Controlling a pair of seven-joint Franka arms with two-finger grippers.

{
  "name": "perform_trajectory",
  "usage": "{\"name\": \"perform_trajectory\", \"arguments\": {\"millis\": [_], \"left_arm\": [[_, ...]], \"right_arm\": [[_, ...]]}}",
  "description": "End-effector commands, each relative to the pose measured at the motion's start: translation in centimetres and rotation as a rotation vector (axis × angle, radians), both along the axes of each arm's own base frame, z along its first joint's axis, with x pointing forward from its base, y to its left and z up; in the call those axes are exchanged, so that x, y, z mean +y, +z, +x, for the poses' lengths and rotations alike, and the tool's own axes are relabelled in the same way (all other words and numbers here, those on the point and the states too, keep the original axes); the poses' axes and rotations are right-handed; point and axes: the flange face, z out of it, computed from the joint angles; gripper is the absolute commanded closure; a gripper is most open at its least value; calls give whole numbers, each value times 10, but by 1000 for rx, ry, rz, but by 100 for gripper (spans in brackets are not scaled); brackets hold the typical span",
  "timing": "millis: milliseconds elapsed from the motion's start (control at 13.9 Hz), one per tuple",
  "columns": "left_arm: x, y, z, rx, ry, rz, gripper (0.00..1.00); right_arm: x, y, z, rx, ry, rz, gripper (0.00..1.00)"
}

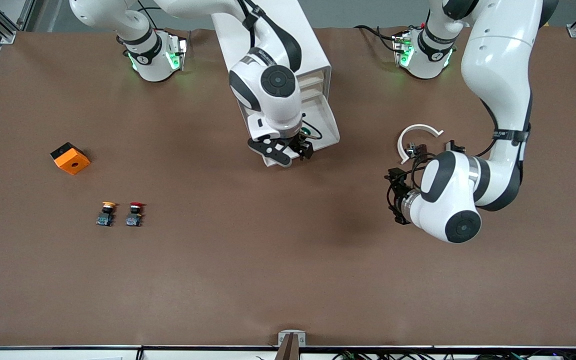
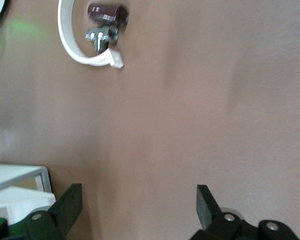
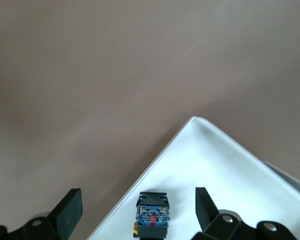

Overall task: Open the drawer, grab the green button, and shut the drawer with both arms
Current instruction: 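Reach the right gripper into the drawer while the left gripper withdraws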

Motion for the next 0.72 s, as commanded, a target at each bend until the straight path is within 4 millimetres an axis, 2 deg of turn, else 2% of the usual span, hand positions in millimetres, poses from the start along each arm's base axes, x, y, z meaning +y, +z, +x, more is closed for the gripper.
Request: {"name": "perform_trajectory", "arguments": {"millis": [0,215,430,645], "left_arm": [[8,53,-5,-83,-138,36,0],[11,69,-6,-111,-267,-19,0],[29,73,-3,-122,-482,-119,0],[50,71,1,-121,-580,-173,0]], "right_arm": [[7,-14,-8,-9,-5,-17,0],[8,-32,-23,4,14,-38,0],[11,-40,-34,12,30,-51,0],[9,-48,-38,3,39,-56,0]]}}
